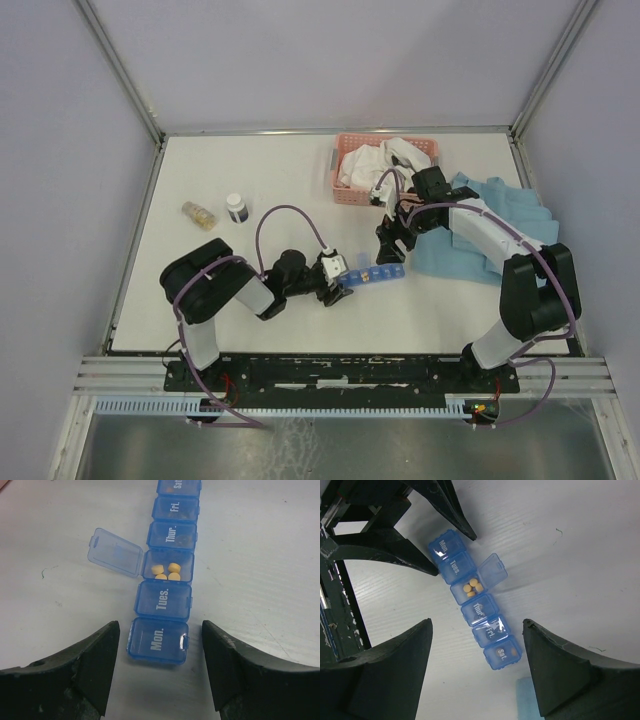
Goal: Sort the pills into containers
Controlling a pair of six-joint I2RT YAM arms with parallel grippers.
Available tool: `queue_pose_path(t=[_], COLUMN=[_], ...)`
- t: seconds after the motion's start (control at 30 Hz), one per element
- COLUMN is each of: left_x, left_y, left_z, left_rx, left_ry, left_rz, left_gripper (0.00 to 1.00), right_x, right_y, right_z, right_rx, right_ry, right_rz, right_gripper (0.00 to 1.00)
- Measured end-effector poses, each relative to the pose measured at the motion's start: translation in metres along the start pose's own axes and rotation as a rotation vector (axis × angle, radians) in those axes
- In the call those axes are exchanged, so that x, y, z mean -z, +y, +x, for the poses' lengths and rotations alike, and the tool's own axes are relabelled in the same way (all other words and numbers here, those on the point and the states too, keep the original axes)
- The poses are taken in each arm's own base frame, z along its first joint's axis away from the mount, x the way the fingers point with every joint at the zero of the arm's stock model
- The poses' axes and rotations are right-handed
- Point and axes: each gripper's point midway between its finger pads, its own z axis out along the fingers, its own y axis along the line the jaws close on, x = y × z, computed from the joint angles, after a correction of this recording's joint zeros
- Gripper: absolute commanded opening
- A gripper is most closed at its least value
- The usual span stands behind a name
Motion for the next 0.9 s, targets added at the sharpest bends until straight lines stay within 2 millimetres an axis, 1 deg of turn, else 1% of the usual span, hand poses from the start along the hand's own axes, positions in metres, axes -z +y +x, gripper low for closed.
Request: queue_pose_path(t=[0.2, 0.27, 0.33, 0.47, 0.5, 0.63, 0.67, 0.7, 0.77, 0.9], left_x=[-0.004, -0.004, -0.004, -0.005, -0.006, -0.007, -0.007, -0.007, -0.007, -0.007], left_y=[-0.001, -0.001, -0.002, -0.004, -0.004, -0.003, -0.003, -0.003, -0.003, -0.003], left_z=[-0.001, -0.001, -0.001, -0.001, -0.001, -0.001, -0.001, -0.001, -0.001, -0.001], left_rx=[-0.004, -0.005, -0.005, -0.005, -0.005, -0.006, -0.007, -0.008, -0.01, -0.019], left_ry=[-0.012, -0.015, -0.016, -0.019, -0.02, -0.02, -0.02, -0.019, -0.019, -0.021], left_rz=[0.014, 0.014, 0.016, 0.03, 0.031, 0.032, 0.032, 0.032, 0.033, 0.036], left_gripper=[0.68, 0.66, 0.64, 0.59, 0.57, 0.54, 0.53, 0.52, 0.51, 0.45], right_x=[0.0, -0.001, -0.003, -0.013, -0.015, -0.025, -0.026, -0.028, -0.031, -0.039], right_y=[0.0, -0.001, -0.003, -0.012, -0.015, -0.027, -0.03, -0.033, -0.038, -0.046], right_z=[0.001, 0.002, 0.004, 0.01, 0.011, 0.017, 0.018, 0.018, 0.017, 0.017], right_rx=[-0.009, -0.017, -0.038, -0.109, -0.126, -0.204, -0.225, -0.236, -0.264, -0.319], right_ry=[0.002, 0.007, 0.014, 0.04, 0.046, 0.065, 0.065, 0.064, 0.055, 0.043], right_rz=[0.0, 0.003, 0.004, 0.011, 0.015, 0.047, 0.059, 0.071, 0.09, 0.105], right_gripper=[0.8, 0.78, 0.72, 0.55, 0.5, 0.25, 0.21, 0.18, 0.15, 0.12])
